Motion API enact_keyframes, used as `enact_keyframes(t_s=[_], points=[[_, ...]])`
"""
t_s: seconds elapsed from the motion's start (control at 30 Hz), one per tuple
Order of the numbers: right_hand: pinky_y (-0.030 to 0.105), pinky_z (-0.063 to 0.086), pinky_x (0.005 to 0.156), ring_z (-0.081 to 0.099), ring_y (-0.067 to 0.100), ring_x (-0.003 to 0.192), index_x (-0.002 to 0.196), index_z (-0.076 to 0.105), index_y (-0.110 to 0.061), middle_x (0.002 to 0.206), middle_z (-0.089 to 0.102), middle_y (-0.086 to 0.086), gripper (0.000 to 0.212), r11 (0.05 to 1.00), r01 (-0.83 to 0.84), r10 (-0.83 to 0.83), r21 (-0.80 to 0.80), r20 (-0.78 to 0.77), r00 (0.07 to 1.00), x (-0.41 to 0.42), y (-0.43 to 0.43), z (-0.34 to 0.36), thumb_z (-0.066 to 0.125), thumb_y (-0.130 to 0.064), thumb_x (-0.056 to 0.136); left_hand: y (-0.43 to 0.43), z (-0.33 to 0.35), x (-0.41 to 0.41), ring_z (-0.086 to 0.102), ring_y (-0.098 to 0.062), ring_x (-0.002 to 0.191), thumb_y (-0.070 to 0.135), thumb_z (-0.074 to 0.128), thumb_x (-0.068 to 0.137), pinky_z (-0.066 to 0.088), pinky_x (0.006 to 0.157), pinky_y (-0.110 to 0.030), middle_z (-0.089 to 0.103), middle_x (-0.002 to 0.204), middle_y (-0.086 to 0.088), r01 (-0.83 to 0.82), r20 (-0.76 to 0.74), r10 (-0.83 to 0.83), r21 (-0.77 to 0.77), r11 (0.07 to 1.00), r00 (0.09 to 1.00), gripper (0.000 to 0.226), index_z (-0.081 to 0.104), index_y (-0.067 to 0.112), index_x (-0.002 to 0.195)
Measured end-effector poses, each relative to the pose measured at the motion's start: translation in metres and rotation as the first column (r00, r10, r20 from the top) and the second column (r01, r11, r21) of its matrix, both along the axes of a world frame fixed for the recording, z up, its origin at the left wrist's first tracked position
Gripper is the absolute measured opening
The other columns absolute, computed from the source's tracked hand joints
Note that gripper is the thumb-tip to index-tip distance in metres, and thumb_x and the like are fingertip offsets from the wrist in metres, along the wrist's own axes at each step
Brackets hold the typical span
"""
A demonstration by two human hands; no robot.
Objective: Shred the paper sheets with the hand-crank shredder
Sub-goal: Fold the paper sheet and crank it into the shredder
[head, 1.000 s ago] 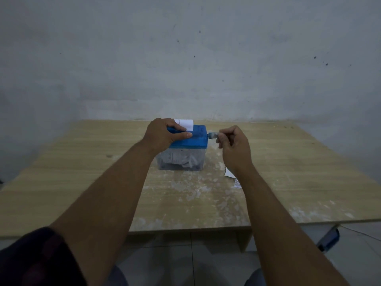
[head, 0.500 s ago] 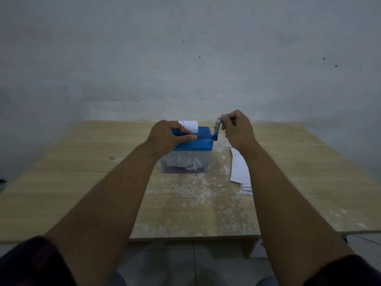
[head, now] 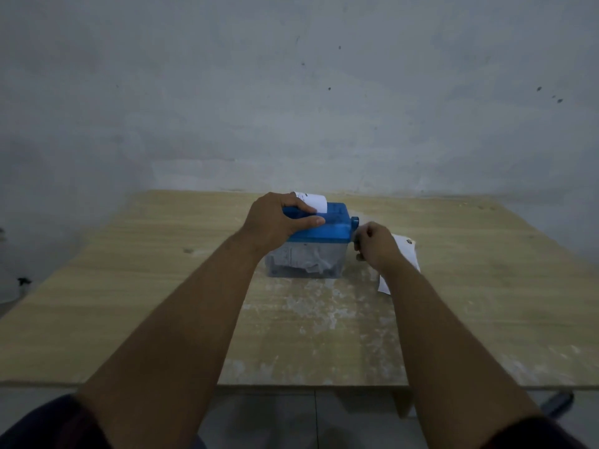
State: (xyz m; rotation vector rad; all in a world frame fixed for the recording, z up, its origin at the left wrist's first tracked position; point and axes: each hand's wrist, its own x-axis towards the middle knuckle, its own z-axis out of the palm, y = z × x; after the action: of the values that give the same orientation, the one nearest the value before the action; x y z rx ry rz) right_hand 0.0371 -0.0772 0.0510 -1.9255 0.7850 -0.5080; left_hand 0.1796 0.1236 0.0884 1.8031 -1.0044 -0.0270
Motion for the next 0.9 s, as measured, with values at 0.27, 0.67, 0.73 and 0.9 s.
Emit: enact_keyframes(t_s=[0.27, 0.67, 0.73, 0.9], points=[[0.054, 0.060, 0.086, 0.066, 0.026, 0.086, 0.097, 0.062, -0.013, 0.090, 0.068, 0.005, 0.027, 0.990, 0.138, -0.134, -0.010, 0.173, 0.976, -0.046, 0.045, -0.011, 0.051, -0.036, 0.108, 0.000, 0.002, -0.004, 0.062, -0.007, 0.116, 0.061, 0.087, 0.072, 0.049, 0.091, -0.025, 0.074, 0.117, 0.020, 0.025, 0.013, -0.025, 0.009, 1.000, 1.000, 0.027, 0.084, 0.046, 0.094], [0.033, 0.055, 0.066, 0.060, 0.016, 0.074, 0.105, 0.064, -0.007, 0.087, 0.065, 0.001, 0.025, 0.995, 0.033, 0.002, -0.095, 0.352, 0.936, -0.020, 0.014, 0.072, 0.056, -0.030, 0.108, -0.001, 0.006, 0.003, 0.067, -0.011, 0.113, 0.066, 0.087, 0.065, 0.055, 0.092, -0.034, 0.077, 0.112, 0.015, 0.049, 0.006, -0.049, 0.034, 0.998, 0.999, 0.032, 0.085, 0.044, 0.089], [0.039, 0.058, 0.071, 0.062, 0.017, 0.076, 0.104, 0.064, -0.006, 0.089, 0.067, 0.003, 0.029, 0.993, 0.034, 0.003, -0.113, 0.311, 0.950, -0.007, 0.004, 0.075, 0.058, -0.035, 0.107, -0.001, 0.006, 0.002, 0.068, -0.004, 0.106, 0.064, 0.087, 0.066, 0.051, 0.084, -0.025, 0.077, 0.106, 0.019, 0.049, 0.004, -0.049, 0.026, 0.998, 0.999, 0.034, 0.085, 0.040, 0.090], [0.051, 0.062, 0.083, 0.064, 0.019, 0.078, 0.093, 0.061, -0.008, 0.091, 0.070, 0.006, 0.025, 0.996, 0.047, -0.030, -0.081, 0.197, 0.980, 0.021, -0.010, 0.056, 0.060, -0.030, 0.106, 0.000, 0.003, 0.002, 0.067, -0.007, 0.105, 0.070, 0.086, 0.064, 0.056, 0.084, -0.034, 0.077, 0.105, 0.018, 0.044, 0.005, -0.044, 0.017, 0.999, 0.999, 0.039, 0.085, 0.041, 0.091]])
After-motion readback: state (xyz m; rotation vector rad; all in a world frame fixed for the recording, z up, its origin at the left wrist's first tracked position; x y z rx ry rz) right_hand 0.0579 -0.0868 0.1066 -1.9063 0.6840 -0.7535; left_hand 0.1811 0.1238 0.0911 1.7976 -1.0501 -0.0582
